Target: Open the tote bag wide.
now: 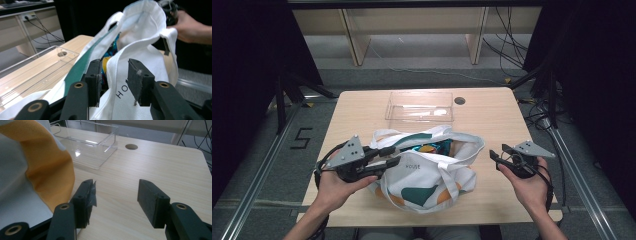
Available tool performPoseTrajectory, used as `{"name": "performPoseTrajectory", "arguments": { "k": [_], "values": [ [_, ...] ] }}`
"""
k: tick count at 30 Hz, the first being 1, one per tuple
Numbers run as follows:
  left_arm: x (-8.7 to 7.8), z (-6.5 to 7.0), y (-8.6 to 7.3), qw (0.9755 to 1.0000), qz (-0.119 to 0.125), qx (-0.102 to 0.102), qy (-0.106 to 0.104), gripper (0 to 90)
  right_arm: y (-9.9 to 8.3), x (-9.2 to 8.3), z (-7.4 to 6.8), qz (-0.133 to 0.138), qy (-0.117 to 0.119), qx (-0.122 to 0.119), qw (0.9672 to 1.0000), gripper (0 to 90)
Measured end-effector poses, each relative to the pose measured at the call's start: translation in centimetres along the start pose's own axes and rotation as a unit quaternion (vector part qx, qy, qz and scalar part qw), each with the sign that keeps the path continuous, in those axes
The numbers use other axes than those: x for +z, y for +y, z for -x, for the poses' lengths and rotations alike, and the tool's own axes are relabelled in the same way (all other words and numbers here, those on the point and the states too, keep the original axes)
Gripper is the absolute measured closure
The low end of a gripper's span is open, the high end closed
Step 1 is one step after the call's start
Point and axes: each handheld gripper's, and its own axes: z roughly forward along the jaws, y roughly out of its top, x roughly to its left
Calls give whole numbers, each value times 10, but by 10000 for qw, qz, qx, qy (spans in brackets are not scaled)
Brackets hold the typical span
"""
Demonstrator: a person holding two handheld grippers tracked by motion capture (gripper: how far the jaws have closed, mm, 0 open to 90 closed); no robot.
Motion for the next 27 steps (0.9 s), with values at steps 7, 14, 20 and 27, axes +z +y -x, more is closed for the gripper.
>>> {"name": "performPoseTrajectory", "arguments": {
  "k": [7,14,20,27],
  "values": [
    [20,-2,0,9983,-511,270,13,698,-2,1,-2,-22,-2,136,9999,470],
    [23,-2,8,9955,-784,531,13,867,-2,1,-2,-4,10,164,9999,468],
    [10,15,27,9893,-1248,754,-102,868,-2,1,-4,-95,3,219,9997,463],
    [13,26,28,9853,-1599,539,-256,867,-2,3,-1,-69,6,104,9999,460]
  ]
}}
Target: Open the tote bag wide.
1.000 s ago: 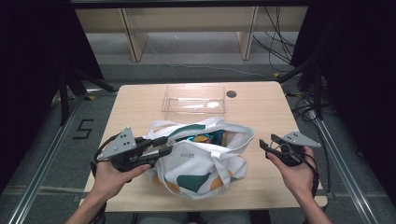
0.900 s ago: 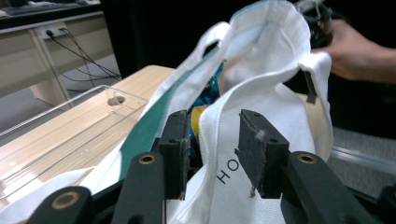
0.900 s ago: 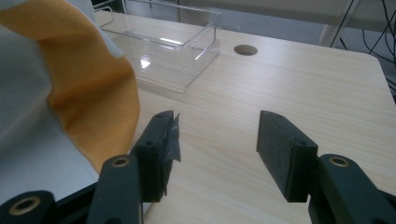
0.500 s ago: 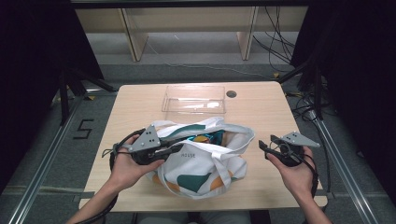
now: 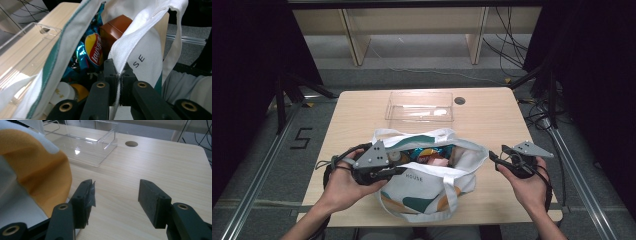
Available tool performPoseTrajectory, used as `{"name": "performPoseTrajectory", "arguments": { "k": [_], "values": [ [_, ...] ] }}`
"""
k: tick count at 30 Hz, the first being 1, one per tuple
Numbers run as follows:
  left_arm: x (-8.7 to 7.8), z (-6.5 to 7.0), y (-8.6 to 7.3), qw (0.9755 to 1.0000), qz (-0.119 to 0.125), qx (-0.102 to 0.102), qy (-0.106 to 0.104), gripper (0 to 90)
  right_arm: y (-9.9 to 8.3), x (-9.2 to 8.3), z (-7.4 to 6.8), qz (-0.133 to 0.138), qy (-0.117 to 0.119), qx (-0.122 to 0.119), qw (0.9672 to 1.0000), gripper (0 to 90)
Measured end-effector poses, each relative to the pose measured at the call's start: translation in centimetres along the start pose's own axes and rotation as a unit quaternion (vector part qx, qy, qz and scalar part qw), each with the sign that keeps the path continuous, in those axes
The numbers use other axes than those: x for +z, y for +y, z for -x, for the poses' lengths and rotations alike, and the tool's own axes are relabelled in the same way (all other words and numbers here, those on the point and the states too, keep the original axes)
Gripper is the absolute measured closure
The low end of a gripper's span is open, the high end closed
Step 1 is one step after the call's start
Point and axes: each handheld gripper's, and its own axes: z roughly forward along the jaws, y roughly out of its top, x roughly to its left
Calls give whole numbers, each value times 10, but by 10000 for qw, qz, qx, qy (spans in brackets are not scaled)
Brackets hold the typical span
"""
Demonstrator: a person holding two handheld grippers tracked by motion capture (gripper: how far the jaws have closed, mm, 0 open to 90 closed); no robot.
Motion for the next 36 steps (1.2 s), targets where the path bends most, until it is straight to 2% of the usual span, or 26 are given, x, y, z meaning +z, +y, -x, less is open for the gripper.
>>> {"name": "performPoseTrajectory", "arguments": {
  "k": [3,4,6,7,10,12,13,14,15,16,17,18,19,22,24,25,27,28,32,34,36],
  "values": [
    [4,5,-1,9998,-112,73,-139,867,0,0,2,-2,-49,-67,10000,459],
    [5,7,-2,9997,-148,20,-169,866,0,0,2,-2,-48,-60,10000,459],
    [6,9,-3,9996,-180,55,-229,866,0,1,2,-10,-45,-57,10000,457],
    [9,12,-5,9992,-276,-38,-298,866,-1,2,-1,-30,-36,133,9999,456],
    [13,14,-7,9986,-399,-23,-358,865,-1,4,1,-49,-33,22,10000,456],
    [21,18,-11,9971,-571,-77,-503,866,3,4,1,-99,-35,238,9997,455],
    [21,18,-11,9971,-571,-77,-503,866,3,4,1,-99,-35,238,9997,455],
    [24,19,-13,9965,-638,-81,-542,866,6,4,6,173,-72,21,9998,455],
    [25,18,-13,9960,-683,-21,-568,866,5,2,5,44,-75,226,9997,455],
    [25,18,-13,9960,-683,-21,-568,865,5,2,8,33,-90,84,9999,455],
    [26,18,-13,9963,-637,-91,-571,866,3,3,5,37,-71,261,9996,455],
    [27,17,-14,9963,-660,-66,-548,866,2,4,8,64,-79,127,9999,455],
    [28,17,-15,9960,-674,-107,-573,867,1,3,6,-43,-99,307,9995,455],
    [31,17,-18,9957,-720,-110,-581,868,1,5,7,-1,-94,167,9998,455],
    [36,17,-24,9949,-758,-253,-607,868,3,5,6,38,-85,-5,10000,455],
    [38,17,-25,9948,-763,-287,-606,869,3,3,2,-62,-103,229,9997,455],
    [39,17,-25,9945,-799,-261,-621,869,3,3,2,-116,-90,196,9997,455],
    [41,17,-25,9945,-826,-212,-601,870,3,4,4,-33,-71,59,10000,455],
    [45,16,-25,9935,-928,-198,-622,871,3,4,5,-3,-99,152,9998,455],
    [51,14,-27,9924,-1022,-190,-665,871,2,4,4,-30,-74,303,9995,455],
    [55,14,-29,9915,-1080,-247,-686,872,2,4,4,-76,-92,223,9997,455]
  ]
}}
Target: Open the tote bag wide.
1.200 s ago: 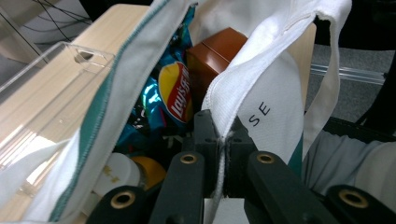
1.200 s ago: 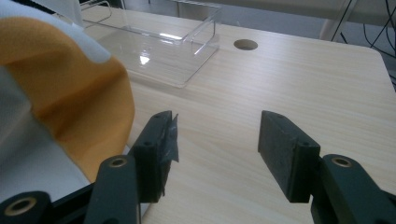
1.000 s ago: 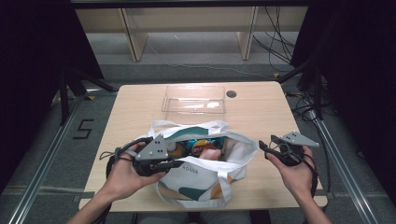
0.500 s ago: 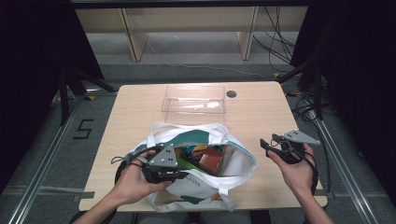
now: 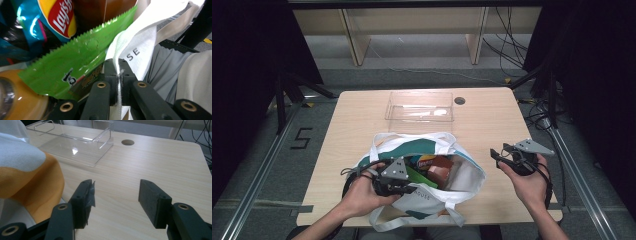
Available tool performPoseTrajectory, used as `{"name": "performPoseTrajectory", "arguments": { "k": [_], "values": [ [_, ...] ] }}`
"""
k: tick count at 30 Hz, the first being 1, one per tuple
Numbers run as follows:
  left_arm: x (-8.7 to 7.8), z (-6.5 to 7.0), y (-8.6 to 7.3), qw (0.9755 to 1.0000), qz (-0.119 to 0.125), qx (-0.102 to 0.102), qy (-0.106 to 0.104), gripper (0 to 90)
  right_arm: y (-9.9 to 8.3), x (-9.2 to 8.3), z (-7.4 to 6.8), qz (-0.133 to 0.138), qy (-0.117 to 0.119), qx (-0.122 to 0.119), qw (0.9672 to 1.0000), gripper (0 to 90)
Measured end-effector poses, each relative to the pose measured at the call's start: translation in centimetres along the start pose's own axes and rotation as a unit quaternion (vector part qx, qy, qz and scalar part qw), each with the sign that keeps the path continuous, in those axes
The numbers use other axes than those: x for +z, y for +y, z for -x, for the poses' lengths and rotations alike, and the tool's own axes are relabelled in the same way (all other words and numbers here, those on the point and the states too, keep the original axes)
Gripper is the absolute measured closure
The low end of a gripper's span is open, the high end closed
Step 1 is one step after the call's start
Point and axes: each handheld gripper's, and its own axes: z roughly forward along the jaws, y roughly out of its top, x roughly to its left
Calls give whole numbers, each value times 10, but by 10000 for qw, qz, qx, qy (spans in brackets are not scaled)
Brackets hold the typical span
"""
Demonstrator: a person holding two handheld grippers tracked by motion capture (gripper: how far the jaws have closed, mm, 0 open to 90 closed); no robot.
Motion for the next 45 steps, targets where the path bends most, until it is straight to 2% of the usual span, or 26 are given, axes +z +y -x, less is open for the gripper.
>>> {"name": "performPoseTrajectory", "arguments": {
  "k": [4,5,7,10,13,14,16,17,19,22,23,29,31,32,33,34,35,36,37,38,39,40,41,42,44,45],
  "values": [
    [7,-2,-4,9999,-146,-8,-65,872,0,-1,0,-13,-20,-68,10000,454],
    [10,-3,-5,9997,-212,-13,-94,872,0,0,2,31,-4,-210,9998,454],
    [16,-5,-7,9993,-362,-13,-97,873,0,0,2,10,14,-176,9998,454],
    [33,-7,-15,9979,-619,-70,-170,872,0,0,3,35,-11,-216,9998,454],
    [37,-12,-18,9980,-599,-65,-212,872,0,0,3,69,-19,-209,9998,454],
    [37,-13,-19,9980,-597,-74,-208,873,-1,0,0,78,-17,-32,10000,454],
    [40,-13,-20,9979,-611,-93,-195,872,-1,0,0,84,-13,-55,9999,454],
    [41,-13,-21,9977,-639,-82,-197,872,0,0,2,74,-27,-211,9997,454],
    [45,-14,-22,9976,-656,-128,-203,872,0,0,1,15,40,-108,9999,454],
    [49,-16,-25,9974,-669,-174,-180,871,0,0,1,50,5,-188,9998,452],
    [50,-17,-26,9974,-681,-172,-174,871,0,-2,-1,15,-11,-39,10000,452],
    [61,-12,-32,9964,-799,-273,-88,871,0,-2,0,27,-29,-50,10000,447],
    [62,-12,-33,9962,-810,-303,-85,870,1,-3,0,13,-9,-10,10000,445],
    [62,-15,-32,9966,-806,-111,-102,870,1,-4,-1,-30,-18,28,10000,444],
    [62,-15,-32,9966,-806,-111,-102,868,1,-4,-1,-30,-18,28,10000,444],
    [61,-15,-32,9966,-806,-107,-111,866,1,-3,1,95,29,-149,9998,442],
    [61,-15,-32,9966,-806,-107,-111,863,2,-3,2,124,5,-203,9997,440],
    [59,-11,-32,9967,-732,-352,-85,855,2,-4,-3,126,32,28,9999,438],
    [56,-13,-31,9968,-788,-100,-77,843,4,-6,-2,130,1,-71,9999,436],
    [52,-13,-30,9969,-779,-90,-50,829,5,-7,-3,167,66,-73,9998,435],
    [49,-12,-29,9971,-756,-86,-34,809,7,-8,-2,253,40,-189,9995,434],
    [46,-12,-29,9973,-728,-117,-27,778,9,-10,-3,224,50,-87,9997,434],
    [42,-11,-29,9973,-722,-117,-18,742,11,-10,-1,314,57,-171,9993,433],
    [39,-11,-28,9975,-694,-123,-8,703,12,-13,-3,236,27,-116,9997,433],
    [35,-10,-28,9977,-664,-115,21,624,14,-13,-5,346,55,-76,9994,433],
    [29,-6,-29,9982,-510,-325,16,580,16,-14,-3,353,70,-217,9991,434]
  ]
}}
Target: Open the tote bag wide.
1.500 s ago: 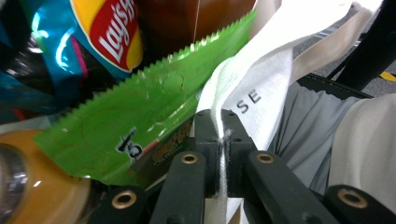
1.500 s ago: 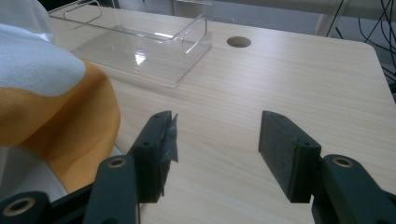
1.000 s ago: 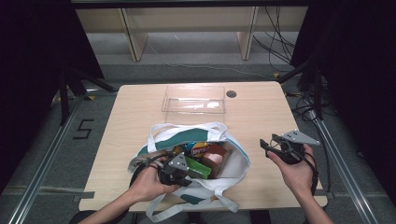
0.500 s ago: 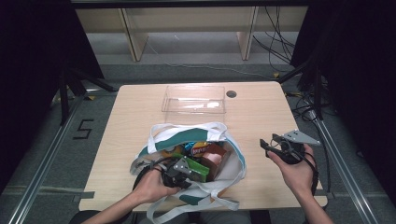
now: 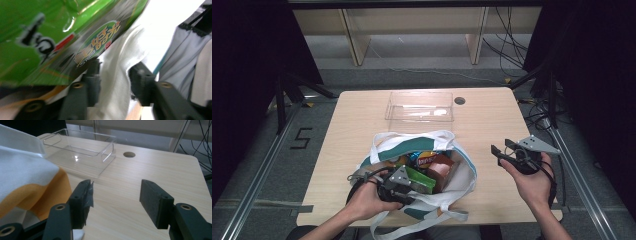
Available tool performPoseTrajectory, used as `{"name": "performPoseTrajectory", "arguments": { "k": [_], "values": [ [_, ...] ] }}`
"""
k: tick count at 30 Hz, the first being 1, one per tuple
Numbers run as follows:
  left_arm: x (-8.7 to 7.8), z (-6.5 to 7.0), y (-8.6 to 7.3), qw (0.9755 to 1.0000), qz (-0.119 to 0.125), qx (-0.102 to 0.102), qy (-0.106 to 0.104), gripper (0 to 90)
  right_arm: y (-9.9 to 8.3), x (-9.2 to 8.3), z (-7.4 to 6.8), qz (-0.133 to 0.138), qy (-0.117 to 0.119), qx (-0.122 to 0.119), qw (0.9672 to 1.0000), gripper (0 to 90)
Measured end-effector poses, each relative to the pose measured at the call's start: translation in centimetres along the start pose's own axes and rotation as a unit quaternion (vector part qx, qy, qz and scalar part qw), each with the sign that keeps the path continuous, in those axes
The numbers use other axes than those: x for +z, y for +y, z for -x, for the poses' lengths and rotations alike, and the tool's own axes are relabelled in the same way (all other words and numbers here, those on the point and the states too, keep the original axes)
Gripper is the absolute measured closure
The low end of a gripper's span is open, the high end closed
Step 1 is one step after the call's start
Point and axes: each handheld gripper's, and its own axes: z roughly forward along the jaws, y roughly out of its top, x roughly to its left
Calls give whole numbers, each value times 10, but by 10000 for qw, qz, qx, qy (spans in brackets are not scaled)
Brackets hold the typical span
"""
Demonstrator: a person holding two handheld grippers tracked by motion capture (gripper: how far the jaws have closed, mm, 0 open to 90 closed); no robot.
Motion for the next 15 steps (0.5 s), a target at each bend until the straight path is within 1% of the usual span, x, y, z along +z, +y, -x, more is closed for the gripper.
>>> {"name": "performPoseTrajectory", "arguments": {
  "k": [1,2,3,4,5,6,7,8,9,10,11,12,13,14,15],
  "values": [
    [-4,1,0,10000,15,40,-27,550,1,-1,-2,9,-14,82,10000,435],
    [-9,2,-1,9999,87,72,-51,518,4,-3,-1,43,-12,-75,10000,437],
    [-9,2,-1,9999,87,72,-51,489,4,-3,-1,43,-12,-75,10000,437],
    [-18,5,-2,9995,312,2,-56,462,8,-5,-5,113,14,60,9999,448],
    [-23,6,-3,9993,373,10,-50,445,11,-7,-6,138,37,60,9999,461],
    [-29,7,-3,9990,450,69,-38,434,14,-9,-7,171,34,34,9998,473],
    [-29,7,-3,9990,450,69,-38,424,14,-9,-7,171,34,34,9998,473],
    [-34,8,-4,9987,517,20,-42,423,21,-11,-8,276,140,-80,9995,508],
    [-41,8,-4,9981,604,71,-42,423,21,-11,-8,276,140,-80,9995,508],
    [-54,8,-5,9970,779,37,21,430,26,-13,-13,326,271,-16,9991,561],
    [-54,8,-5,9970,779,37,21,440,26,-13,-13,326,271,-16,9991,561],
    [-67,5,-6,9956,933,90,95,453,31,-15,-19,361,397,-102,9985,602],
    [-74,2,-6,9945,1037,83,152,462,33,-17,-23,363,431,-137,9983,620],
    [-80,0,-7,9933,1135,2,228,471,35,-17,-26,360,465,-165,9981,634],
    [-86,-3,-8,9920,1225,21,315,479,36,-18,-30,352,513,-149,9980,644]
  ]
}}
